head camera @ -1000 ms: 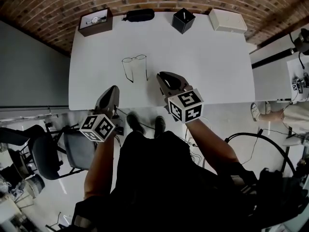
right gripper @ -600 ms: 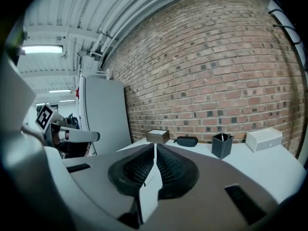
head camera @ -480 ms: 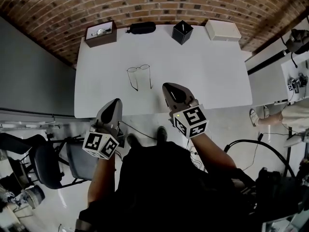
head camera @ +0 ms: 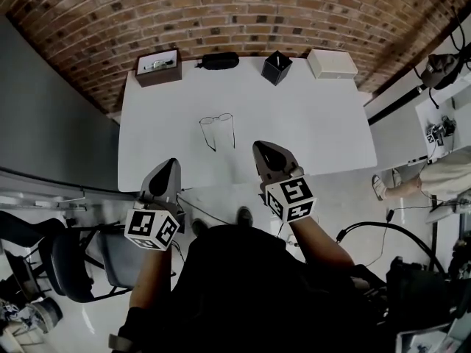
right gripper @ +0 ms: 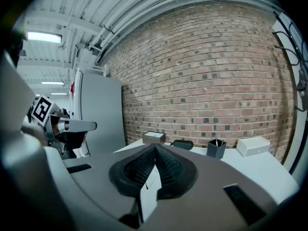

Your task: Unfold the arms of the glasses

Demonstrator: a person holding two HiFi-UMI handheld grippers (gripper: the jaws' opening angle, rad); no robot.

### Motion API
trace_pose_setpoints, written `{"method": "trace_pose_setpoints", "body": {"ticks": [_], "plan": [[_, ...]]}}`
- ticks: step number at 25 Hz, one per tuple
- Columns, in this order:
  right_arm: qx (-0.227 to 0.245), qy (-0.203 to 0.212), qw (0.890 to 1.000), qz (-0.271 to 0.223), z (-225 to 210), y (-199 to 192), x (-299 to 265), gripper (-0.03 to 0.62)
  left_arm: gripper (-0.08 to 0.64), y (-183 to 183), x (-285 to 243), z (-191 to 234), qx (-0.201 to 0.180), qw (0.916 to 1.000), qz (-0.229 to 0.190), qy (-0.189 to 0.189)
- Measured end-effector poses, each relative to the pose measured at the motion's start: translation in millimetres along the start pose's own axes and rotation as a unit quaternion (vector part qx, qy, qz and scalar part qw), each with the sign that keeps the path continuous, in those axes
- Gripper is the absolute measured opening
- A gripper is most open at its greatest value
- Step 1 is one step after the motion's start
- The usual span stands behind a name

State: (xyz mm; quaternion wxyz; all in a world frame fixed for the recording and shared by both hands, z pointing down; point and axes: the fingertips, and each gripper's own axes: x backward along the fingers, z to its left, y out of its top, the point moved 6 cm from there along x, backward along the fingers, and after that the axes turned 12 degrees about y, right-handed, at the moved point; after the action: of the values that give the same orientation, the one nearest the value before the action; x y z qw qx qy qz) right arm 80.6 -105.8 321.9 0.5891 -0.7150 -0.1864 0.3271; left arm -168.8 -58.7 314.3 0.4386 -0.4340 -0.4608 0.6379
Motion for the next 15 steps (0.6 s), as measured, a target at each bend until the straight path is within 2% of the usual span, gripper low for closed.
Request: {"method": "trace_pose_setpoints", "body": {"ticks": [10,15], "plan": [[-0.004,0.004,1.0,-0.013,17.7,12.8,-11.1,0.008,0.008,-2.0,9.5,17.7,0.003,1.0,0.004,-0.005],[0.008,-0.001,1.0,-0.016,20.2,18.8,-11.3,0.008,0.008,2.5,9.4,24.2,0.004,1.0,0.001,0.004]]}}
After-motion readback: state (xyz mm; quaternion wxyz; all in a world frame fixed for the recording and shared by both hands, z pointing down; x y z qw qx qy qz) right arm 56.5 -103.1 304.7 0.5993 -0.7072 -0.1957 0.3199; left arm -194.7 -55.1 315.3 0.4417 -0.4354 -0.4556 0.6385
